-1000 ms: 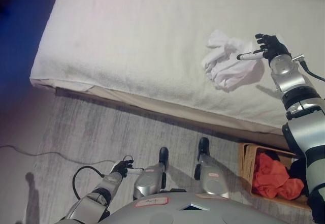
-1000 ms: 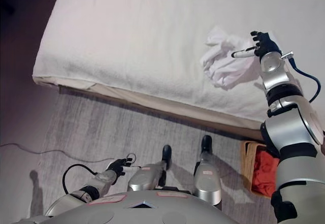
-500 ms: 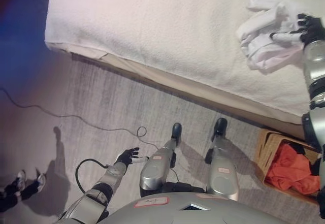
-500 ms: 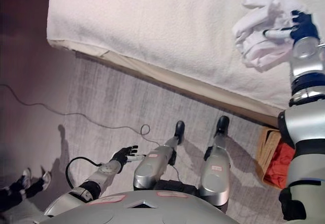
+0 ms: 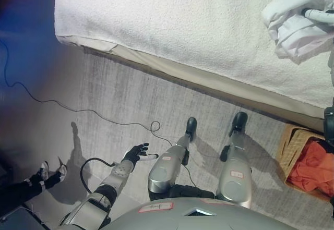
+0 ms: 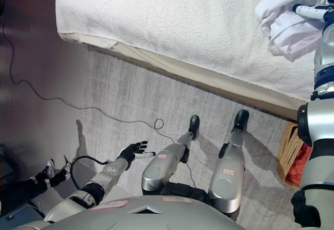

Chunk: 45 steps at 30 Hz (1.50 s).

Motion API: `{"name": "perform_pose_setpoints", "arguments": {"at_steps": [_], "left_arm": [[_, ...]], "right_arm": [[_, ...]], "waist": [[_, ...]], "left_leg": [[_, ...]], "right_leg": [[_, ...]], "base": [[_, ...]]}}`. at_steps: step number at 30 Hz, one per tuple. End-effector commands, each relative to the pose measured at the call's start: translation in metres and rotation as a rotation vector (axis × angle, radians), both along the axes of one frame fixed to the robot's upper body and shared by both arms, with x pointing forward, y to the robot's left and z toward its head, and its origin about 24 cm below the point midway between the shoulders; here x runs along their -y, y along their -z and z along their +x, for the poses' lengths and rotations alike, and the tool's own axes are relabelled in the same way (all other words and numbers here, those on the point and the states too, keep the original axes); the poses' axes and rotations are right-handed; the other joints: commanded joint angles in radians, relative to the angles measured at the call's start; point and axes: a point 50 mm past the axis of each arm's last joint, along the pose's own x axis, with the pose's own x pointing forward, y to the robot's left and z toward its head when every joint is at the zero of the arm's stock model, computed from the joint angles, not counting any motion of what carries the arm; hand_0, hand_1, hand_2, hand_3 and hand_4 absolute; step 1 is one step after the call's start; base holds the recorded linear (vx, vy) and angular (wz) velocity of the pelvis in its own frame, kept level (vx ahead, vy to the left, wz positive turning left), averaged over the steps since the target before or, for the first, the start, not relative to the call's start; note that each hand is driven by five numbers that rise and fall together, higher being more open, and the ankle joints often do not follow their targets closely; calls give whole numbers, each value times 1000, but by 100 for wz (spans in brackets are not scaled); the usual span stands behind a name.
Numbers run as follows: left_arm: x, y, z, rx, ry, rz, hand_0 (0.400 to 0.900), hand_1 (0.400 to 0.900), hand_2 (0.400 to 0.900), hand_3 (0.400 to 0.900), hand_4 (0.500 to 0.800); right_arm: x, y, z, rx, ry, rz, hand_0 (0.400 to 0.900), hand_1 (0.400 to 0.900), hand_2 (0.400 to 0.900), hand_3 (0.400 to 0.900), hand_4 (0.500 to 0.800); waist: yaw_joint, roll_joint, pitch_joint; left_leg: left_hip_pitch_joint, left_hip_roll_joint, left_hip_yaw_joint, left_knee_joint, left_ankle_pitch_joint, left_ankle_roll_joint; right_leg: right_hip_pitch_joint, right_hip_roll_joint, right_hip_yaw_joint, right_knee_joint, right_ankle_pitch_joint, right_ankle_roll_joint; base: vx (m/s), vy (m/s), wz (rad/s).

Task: Put the clothes on the bed into the basket.

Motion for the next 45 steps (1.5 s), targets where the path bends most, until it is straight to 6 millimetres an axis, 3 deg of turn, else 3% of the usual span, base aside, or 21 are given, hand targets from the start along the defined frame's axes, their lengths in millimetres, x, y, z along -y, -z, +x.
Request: {"name": "perform_pose_setpoints", "arguments": {"at_steps": [1, 2, 3, 4, 10, 34, 41, 45], "left_arm": [[-34, 5, -24, -77, 32, 110, 900, 900, 900, 900, 800], [-34, 4, -24, -72, 30, 107, 900, 900, 900, 900, 800], [-33, 4, -24, -70, 32, 106, 900, 900, 900, 900, 800], [-33, 4, -24, -69, 28, 102, 900, 900, 900, 900, 800], [-33, 2, -19, -55, 20, 105, 900, 900, 900, 900, 800], [-40, 9, -22, -116, -44, 160, 900, 900, 900, 900, 800], [-51, 12, -27, -166, -79, 205, 900, 900, 900, 900, 800], [-62, 13, -35, -208, -110, 237, 900, 900, 900, 900, 800]], "right_arm": [[12, -31, -7, 79, 53, -37, 798, 798, 798, 798, 739], [11, -30, -7, 77, 52, -34, 612, 612, 612, 612, 627], [11, -29, -6, 74, 53, -29, 612, 612, 612, 612, 627], [11, -27, -6, 73, 51, -19, 400, 400, 400, 400, 500], [4, -19, -2, 61, 35, -1, 400, 400, 400, 400, 500], [-33, 2, 20, 61, -73, 108, 400, 400, 400, 400, 500], [-59, 10, 32, 31, -158, 107, 400, 400, 400, 400, 500], [-70, 25, 35, -25, -197, 93, 400, 400, 400, 400, 500]], "waist": [[31, 1, -10], [31, 4, -9], [32, 7, -7], [33, 10, -6], [29, 11, -8], [-6, -60, -36], [-24, -136, -82], [-37, -198, -122]], "left_leg": [[-8, -25, 17, -7, -16, 1], [-9, -26, 17, -7, -16, 2], [-10, -28, 16, -7, -15, 3], [-10, -29, 16, -7, -14, 3], [-8, -34, 16, -7, -17, 6], [21, -31, 26, -6, -34, 18], [65, -22, 53, 4, -72, 35], [103, -12, 81, 13, -104, 47]], "right_leg": [[-94, -57, 104, 253, -171, 30], [-94, -57, 105, 253, -169, 30], [-94, -58, 105, 253, -169, 30], [-94, -59, 105, 253, -168, 30], [-86, -61, 109, 243, -161, 32], [-30, -49, 135, 199, -152, 25], [11, -32, 166, 171, -137, 28], [45, -18, 191, 155, -131, 33]], "base": [[0, 0, 0], [0, 0, 0], [0, 0, 0], [0, 0, 0], [5, 19, -3], [5, 16, -4], [24, 15, -25], [45, 7, -38]]}}
